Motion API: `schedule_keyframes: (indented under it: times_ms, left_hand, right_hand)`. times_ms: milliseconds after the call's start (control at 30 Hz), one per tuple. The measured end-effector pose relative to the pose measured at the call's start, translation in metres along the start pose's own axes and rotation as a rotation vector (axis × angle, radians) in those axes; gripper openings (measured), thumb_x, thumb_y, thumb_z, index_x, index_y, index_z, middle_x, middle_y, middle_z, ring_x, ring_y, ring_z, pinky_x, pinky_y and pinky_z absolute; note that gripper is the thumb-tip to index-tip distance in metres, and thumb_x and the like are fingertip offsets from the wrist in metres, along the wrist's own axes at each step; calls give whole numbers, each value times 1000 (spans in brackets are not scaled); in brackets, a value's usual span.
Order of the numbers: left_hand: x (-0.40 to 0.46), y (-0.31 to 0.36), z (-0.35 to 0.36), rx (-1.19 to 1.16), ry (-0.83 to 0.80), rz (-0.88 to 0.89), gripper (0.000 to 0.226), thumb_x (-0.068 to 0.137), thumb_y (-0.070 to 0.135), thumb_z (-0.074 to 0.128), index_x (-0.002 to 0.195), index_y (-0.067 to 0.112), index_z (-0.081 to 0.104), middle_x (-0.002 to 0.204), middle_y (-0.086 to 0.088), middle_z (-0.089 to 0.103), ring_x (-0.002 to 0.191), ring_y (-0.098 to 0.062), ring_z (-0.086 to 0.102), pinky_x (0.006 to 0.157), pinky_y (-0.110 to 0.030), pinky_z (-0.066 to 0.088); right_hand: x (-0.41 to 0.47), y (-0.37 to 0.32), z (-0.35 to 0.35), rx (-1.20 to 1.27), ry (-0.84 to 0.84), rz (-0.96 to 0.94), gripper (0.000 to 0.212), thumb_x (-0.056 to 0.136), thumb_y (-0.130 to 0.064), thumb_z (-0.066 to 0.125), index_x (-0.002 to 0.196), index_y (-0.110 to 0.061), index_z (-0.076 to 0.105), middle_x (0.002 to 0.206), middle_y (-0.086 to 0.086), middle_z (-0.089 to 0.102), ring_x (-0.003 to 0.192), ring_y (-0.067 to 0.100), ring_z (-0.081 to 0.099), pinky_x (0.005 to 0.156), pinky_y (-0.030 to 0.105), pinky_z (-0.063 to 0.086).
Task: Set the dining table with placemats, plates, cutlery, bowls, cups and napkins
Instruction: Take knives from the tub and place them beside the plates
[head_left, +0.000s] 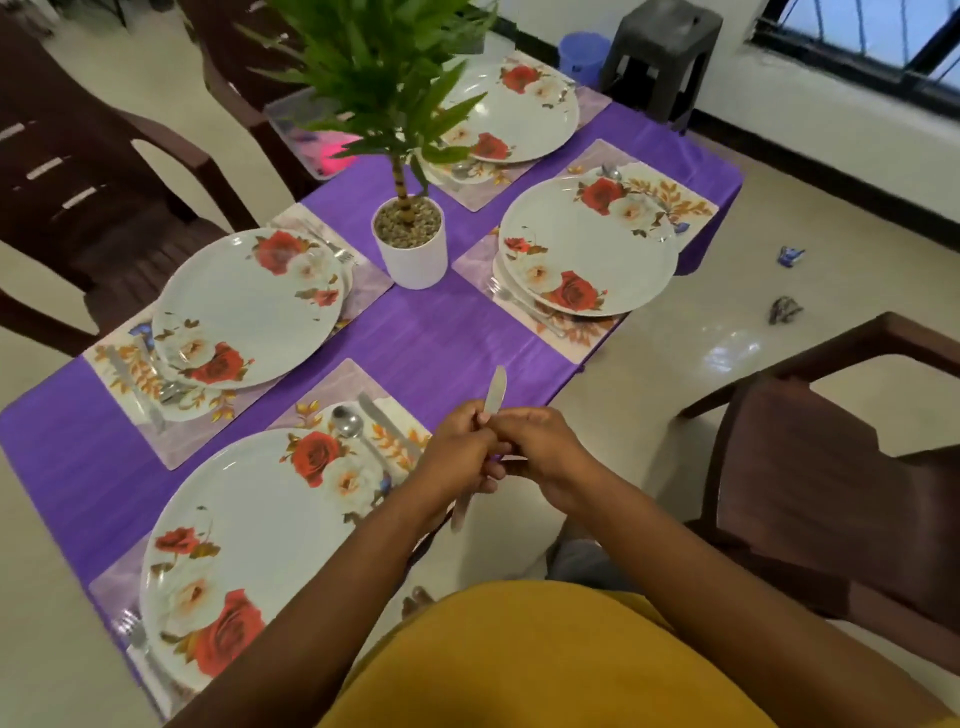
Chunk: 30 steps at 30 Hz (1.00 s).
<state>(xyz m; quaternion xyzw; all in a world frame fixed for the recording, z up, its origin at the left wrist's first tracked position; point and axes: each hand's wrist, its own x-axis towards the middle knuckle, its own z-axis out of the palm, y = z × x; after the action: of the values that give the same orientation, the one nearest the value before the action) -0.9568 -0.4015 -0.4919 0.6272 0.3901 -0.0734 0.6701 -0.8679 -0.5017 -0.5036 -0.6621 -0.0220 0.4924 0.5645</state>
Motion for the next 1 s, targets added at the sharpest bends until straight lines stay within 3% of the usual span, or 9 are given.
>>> schedule_keyframes:
  times_ms: [100, 200, 300, 433, 500, 567, 733, 867, 1000]
  left_hand:
    - [30, 25, 36, -36, 29, -16, 18, 107, 19, 52, 121, 23, 62, 100, -9, 74, 74, -21, 71, 65, -36, 59]
    - [60, 45, 69, -15, 64, -43, 16, 106, 33, 55, 116, 29, 67, 111, -7, 74, 85, -24, 73, 76, -44, 61]
    - [78, 63, 99, -6, 114, -24, 18, 100, 40, 61, 109, 29, 72, 109, -1, 78, 89, -21, 71, 83, -43, 59]
    - [95, 83, 126, 119, 168, 40, 14, 101, 32, 60, 100, 39, 72, 103, 8, 78, 95, -16, 71, 86, -40, 59]
    - [106, 94, 137, 188, 181, 77, 13, 95, 39, 60, 100, 42, 71, 103, 11, 76, 93, -12, 70, 83, -38, 58]
    - [118, 102, 145, 275, 176, 104, 18, 99, 36, 60, 114, 38, 70, 108, 15, 70, 96, -4, 64, 76, -24, 50]
    - [152, 118, 154, 415, 137, 113, 31, 103, 31, 60, 134, 27, 63, 122, 13, 57, 111, -8, 55, 76, -14, 40]
    - [198, 130, 154, 552, 192, 154, 44, 95, 28, 72, 137, 21, 60, 133, 4, 61, 121, -16, 60, 93, -22, 42]
    - [246, 148, 153, 697, 248, 132, 61, 94, 39, 72, 147, 19, 49, 151, -2, 48, 137, -25, 48, 114, -38, 39]
  right_hand:
    - [18, -23, -51, 55, 36, 16, 23, 96, -18, 68, 94, 4, 72, 76, 14, 69, 77, 31, 67, 74, 39, 59]
    - [36, -44, -104, 116, 86, 31, 21, 102, -19, 61, 107, -1, 70, 87, 17, 76, 82, 34, 74, 82, 48, 63]
    - [45, -65, -152, 194, 111, 84, 22, 107, -20, 51, 112, -4, 65, 77, 16, 72, 66, 29, 71, 71, 46, 63]
    - [54, -83, -199, 169, 155, 94, 30, 110, -30, 46, 117, -12, 68, 64, 9, 56, 49, 17, 50, 48, 27, 43]
    - [61, -90, -219, 145, 158, 102, 35, 110, -34, 44, 114, -13, 72, 64, 7, 54, 48, 13, 43, 46, 25, 31]
    - [69, -98, -234, 144, 170, 118, 39, 110, -31, 43, 110, -8, 74, 65, 6, 55, 49, 13, 41, 46, 26, 28]
    - [92, -122, -260, 98, 251, 142, 28, 100, -12, 47, 102, -2, 73, 68, 6, 56, 56, 14, 43, 49, 27, 32]
    - [114, -145, -277, 122, 271, 138, 24, 98, -9, 53, 103, 1, 74, 77, 8, 57, 65, 17, 48, 55, 29, 43]
    - [144, -170, -294, 49, 272, 128, 17, 99, -9, 60, 109, -3, 72, 89, 12, 61, 74, 22, 55, 67, 30, 56]
